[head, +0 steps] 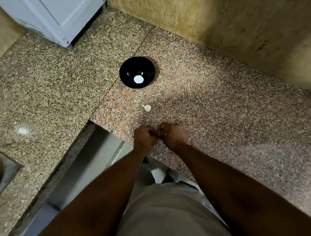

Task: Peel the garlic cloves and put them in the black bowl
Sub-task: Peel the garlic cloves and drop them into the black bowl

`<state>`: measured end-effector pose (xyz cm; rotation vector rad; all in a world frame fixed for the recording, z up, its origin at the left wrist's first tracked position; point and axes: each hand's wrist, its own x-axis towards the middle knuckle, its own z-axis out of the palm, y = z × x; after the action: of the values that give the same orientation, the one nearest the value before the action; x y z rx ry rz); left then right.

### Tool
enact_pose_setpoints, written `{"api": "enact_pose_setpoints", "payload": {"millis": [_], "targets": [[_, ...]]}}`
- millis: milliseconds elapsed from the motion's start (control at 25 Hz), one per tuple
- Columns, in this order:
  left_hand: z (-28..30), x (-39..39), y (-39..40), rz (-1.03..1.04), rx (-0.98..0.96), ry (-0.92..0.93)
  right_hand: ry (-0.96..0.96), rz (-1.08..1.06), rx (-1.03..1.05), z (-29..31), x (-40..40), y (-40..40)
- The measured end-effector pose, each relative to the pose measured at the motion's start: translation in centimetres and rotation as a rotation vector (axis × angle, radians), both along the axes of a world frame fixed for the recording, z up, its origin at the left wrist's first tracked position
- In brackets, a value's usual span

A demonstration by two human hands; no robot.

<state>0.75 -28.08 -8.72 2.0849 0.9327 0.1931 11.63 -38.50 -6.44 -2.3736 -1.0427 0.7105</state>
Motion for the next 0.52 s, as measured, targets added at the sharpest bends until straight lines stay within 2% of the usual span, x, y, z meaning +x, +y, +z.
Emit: {"api": "enact_pose_setpoints", "payload": {"millis": [80, 240, 320, 520], "targets": [[0.1, -0.2, 0.3, -0.032, -0.002, 0.012, -0.008, 0.007, -0.003, 0.0, -0.2, 0.2], [-0.1, -0.5, 0.6, -0.299, 0.155, 0.043, 0.013, 0.010, 0.023, 0.4, -0.1, 0.1], [-0.3, -0.7, 1.0, -0.364, 0.189, 0.042, -0.014, 0.035, 0.007, 0.5, -0.2, 0.3], [-0.4, -0.9, 1.6, -0.252, 0.163, -0.067, -0.006, 0.083, -0.014, 0.1, -0.1, 0.5]]}}
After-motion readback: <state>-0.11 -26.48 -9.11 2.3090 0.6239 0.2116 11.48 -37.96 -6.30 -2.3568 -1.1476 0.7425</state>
